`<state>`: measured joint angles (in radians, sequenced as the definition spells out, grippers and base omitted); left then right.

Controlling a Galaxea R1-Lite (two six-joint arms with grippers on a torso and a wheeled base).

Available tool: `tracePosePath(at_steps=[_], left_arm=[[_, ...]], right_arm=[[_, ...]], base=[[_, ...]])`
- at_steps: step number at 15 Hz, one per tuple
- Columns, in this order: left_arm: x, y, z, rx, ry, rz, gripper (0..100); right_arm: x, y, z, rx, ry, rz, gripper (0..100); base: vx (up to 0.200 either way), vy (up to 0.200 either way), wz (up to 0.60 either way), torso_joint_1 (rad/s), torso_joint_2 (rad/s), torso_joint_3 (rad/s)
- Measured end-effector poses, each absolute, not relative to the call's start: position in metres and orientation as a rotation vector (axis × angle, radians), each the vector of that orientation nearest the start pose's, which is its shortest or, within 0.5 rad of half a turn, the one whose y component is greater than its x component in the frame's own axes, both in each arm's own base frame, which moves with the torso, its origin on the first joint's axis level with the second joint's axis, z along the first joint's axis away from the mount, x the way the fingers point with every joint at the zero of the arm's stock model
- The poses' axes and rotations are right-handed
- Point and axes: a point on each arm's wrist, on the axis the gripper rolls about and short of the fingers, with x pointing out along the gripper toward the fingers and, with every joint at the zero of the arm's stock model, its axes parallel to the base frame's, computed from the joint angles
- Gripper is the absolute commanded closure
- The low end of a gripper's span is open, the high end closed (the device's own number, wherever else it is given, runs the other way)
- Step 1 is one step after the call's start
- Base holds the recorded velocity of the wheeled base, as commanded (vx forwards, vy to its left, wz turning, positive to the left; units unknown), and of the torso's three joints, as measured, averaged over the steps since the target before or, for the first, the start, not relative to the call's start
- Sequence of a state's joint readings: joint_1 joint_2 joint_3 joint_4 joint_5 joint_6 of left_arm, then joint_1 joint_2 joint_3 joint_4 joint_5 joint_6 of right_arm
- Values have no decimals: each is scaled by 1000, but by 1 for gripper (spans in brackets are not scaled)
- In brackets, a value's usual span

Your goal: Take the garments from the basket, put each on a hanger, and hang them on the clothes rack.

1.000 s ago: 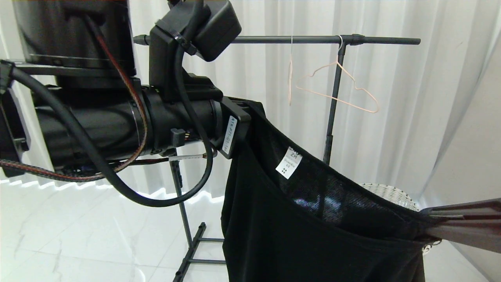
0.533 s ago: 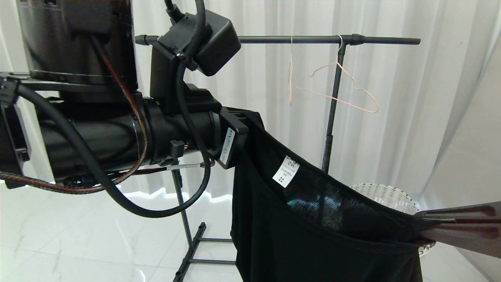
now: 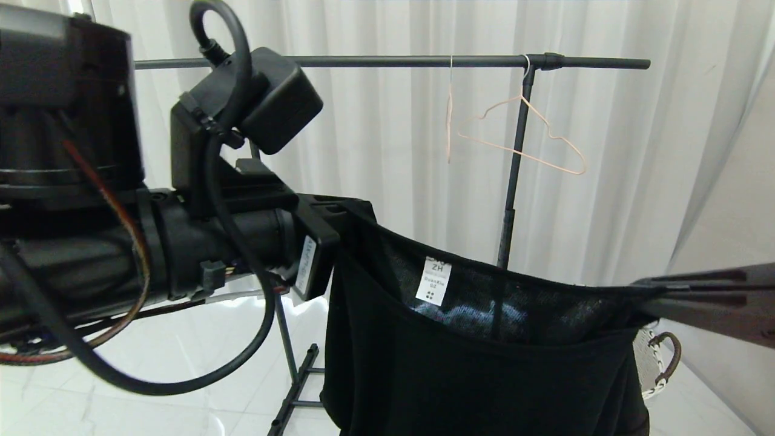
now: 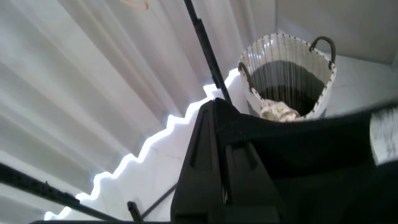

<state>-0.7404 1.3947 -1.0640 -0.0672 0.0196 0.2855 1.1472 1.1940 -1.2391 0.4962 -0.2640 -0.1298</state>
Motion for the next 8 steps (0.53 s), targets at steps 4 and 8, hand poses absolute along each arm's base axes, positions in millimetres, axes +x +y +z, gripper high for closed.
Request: tracePosePath(at_steps=[4,8], left_arm=[[134,-143,277,383,119,-818,100],[93,-142,268,409,88,-891,100]], right_arm=[[95,148,325,-301,185,782,100],[118,176,328,-219,86,789,100]], base=[[0,0,0,0,0,0],[0,0,0,0,0,0]])
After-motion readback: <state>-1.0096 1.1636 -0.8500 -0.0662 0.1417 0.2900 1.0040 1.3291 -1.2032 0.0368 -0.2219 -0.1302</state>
